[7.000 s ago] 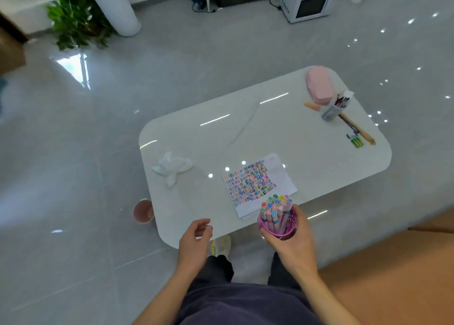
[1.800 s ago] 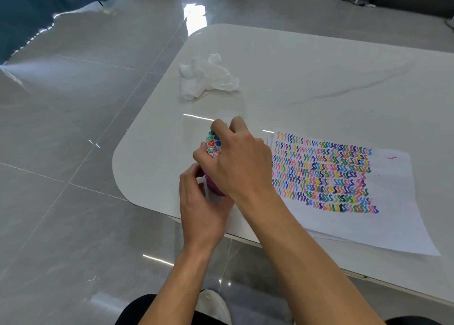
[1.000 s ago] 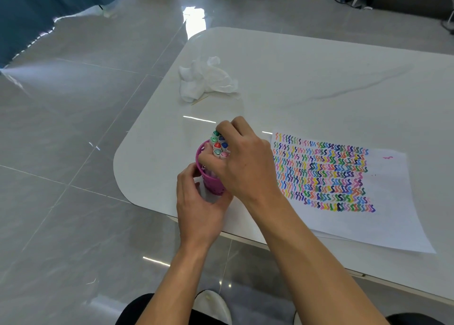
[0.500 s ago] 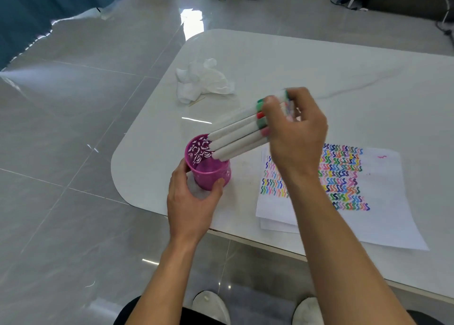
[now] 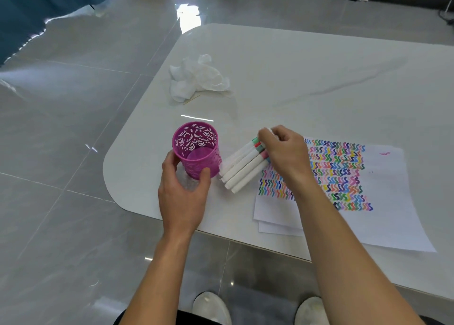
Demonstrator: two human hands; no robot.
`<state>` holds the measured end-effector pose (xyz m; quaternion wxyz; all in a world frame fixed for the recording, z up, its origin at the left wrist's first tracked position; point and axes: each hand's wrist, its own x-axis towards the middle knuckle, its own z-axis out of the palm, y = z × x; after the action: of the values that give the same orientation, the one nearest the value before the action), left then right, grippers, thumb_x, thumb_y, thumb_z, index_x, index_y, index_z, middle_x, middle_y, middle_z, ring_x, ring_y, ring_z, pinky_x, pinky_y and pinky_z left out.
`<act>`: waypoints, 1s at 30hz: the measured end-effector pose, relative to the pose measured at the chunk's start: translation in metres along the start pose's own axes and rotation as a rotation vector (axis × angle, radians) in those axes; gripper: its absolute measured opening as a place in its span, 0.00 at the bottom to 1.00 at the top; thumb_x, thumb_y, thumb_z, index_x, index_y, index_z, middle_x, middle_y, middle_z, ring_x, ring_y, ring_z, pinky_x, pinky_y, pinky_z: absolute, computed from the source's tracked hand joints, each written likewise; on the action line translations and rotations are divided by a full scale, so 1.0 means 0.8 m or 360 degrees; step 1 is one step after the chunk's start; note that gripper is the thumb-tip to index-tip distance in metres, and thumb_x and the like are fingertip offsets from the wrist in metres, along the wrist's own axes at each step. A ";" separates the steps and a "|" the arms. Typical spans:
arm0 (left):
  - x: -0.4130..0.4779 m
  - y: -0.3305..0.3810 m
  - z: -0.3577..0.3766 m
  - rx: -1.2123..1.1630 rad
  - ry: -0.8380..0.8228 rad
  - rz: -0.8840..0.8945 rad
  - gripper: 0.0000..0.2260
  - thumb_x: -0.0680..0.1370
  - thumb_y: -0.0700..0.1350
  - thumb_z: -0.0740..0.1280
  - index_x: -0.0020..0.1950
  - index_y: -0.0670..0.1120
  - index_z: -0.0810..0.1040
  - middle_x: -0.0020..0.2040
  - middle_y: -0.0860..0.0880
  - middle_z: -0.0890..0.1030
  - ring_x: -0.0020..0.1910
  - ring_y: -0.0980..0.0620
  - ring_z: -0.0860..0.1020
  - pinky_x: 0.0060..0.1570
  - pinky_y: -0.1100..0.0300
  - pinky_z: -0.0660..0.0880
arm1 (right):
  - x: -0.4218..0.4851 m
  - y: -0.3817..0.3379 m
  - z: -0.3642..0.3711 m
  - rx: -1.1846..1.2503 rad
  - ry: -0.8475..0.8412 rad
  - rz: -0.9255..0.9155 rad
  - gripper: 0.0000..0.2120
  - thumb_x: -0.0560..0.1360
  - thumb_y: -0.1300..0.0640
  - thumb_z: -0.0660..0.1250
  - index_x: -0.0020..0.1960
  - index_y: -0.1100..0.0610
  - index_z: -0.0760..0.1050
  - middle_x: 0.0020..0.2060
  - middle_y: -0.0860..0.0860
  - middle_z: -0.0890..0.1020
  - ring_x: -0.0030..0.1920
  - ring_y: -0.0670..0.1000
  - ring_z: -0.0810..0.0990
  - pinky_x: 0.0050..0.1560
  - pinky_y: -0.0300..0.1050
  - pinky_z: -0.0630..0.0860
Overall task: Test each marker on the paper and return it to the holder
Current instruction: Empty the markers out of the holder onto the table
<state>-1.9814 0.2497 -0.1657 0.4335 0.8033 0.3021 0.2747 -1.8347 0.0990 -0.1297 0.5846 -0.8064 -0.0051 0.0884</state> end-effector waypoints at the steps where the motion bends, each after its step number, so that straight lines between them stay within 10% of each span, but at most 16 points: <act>1: 0.000 0.000 0.001 0.0010 -0.0003 0.0003 0.32 0.72 0.57 0.73 0.73 0.59 0.64 0.65 0.62 0.75 0.60 0.73 0.70 0.53 0.76 0.63 | 0.004 0.000 0.002 -0.0035 -0.0050 0.0017 0.15 0.70 0.44 0.67 0.33 0.54 0.75 0.24 0.42 0.75 0.28 0.42 0.71 0.33 0.42 0.68; 5: 0.000 -0.002 0.007 0.0023 0.0016 -0.0005 0.31 0.74 0.57 0.73 0.74 0.59 0.64 0.67 0.58 0.75 0.63 0.62 0.71 0.53 0.75 0.65 | 0.021 -0.006 0.012 -0.0246 -0.0109 0.0029 0.19 0.71 0.44 0.67 0.37 0.61 0.75 0.24 0.43 0.73 0.29 0.45 0.69 0.34 0.44 0.68; 17: -0.001 -0.001 0.007 -0.0014 0.0016 -0.0017 0.32 0.73 0.58 0.72 0.74 0.61 0.63 0.67 0.62 0.74 0.62 0.75 0.69 0.55 0.76 0.66 | 0.036 -0.024 0.056 -0.0755 -0.0125 -0.0035 0.20 0.74 0.43 0.65 0.31 0.54 0.67 0.30 0.50 0.74 0.34 0.53 0.72 0.31 0.46 0.62; 24: -0.001 0.001 0.006 -0.0008 0.0014 -0.0033 0.32 0.74 0.57 0.73 0.74 0.62 0.63 0.66 0.64 0.73 0.62 0.74 0.69 0.55 0.74 0.66 | 0.036 -0.010 0.065 -0.0809 -0.0039 -0.0195 0.17 0.78 0.43 0.65 0.62 0.51 0.78 0.57 0.53 0.75 0.47 0.53 0.73 0.47 0.46 0.67; 30: -0.003 0.006 0.005 0.0022 0.0004 -0.0027 0.33 0.74 0.58 0.73 0.76 0.59 0.63 0.70 0.59 0.74 0.67 0.63 0.71 0.59 0.73 0.65 | 0.026 -0.004 0.052 -0.0587 0.0139 -0.0282 0.19 0.82 0.42 0.64 0.65 0.53 0.78 0.64 0.53 0.76 0.49 0.47 0.74 0.49 0.41 0.68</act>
<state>-1.9790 0.2434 -0.1644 0.4299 0.8034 0.3114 0.2698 -1.8198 0.1416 -0.1422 0.4322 -0.8993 -0.0669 -0.0008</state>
